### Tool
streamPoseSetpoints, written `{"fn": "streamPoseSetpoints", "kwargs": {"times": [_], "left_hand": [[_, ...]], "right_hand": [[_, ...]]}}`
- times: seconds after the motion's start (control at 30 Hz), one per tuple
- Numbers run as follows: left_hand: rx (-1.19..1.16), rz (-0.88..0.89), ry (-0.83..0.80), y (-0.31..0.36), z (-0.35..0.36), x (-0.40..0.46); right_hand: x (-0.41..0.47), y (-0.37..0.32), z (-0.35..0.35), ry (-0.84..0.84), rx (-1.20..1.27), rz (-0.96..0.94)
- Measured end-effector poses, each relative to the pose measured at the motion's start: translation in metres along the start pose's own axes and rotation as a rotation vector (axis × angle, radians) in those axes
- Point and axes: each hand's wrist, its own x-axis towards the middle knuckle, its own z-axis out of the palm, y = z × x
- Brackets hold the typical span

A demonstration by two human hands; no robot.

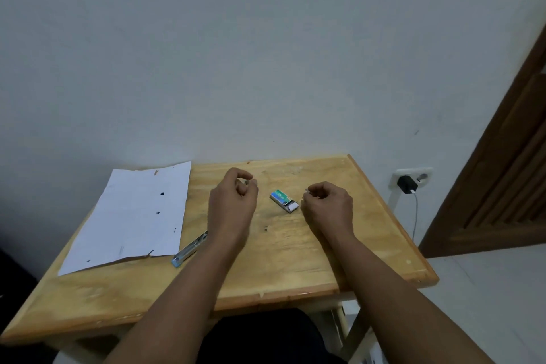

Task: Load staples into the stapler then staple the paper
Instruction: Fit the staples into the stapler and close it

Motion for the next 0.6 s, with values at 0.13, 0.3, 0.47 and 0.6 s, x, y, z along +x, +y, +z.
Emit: {"fn": "streamPoseSetpoints", "kwargs": {"times": [0.13,0.3,0.47,0.6], "left_hand": [[0.127,0.077,0.077,-0.013,-0.045,-0.008],[0.454,0.079,-0.037,-0.046,-0.067,-0.016],[0.622,0.163,-0.157,-0.074,-0.064,-0.020],[0.632,0.196,-0.137,-0.078,-0.062,-0.018]], "right_hand": [[0.002,0.000,-0.001,-0.015,-0.043,-0.039],[-0.002,-0.004,-0.002,-0.012,-0.072,-0.042],[-0.004,-0.004,-0.004,-0.032,-0.062,-0.068],[-0.002,-0.004,-0.008,-0.066,-0.054,-0.065]]}}
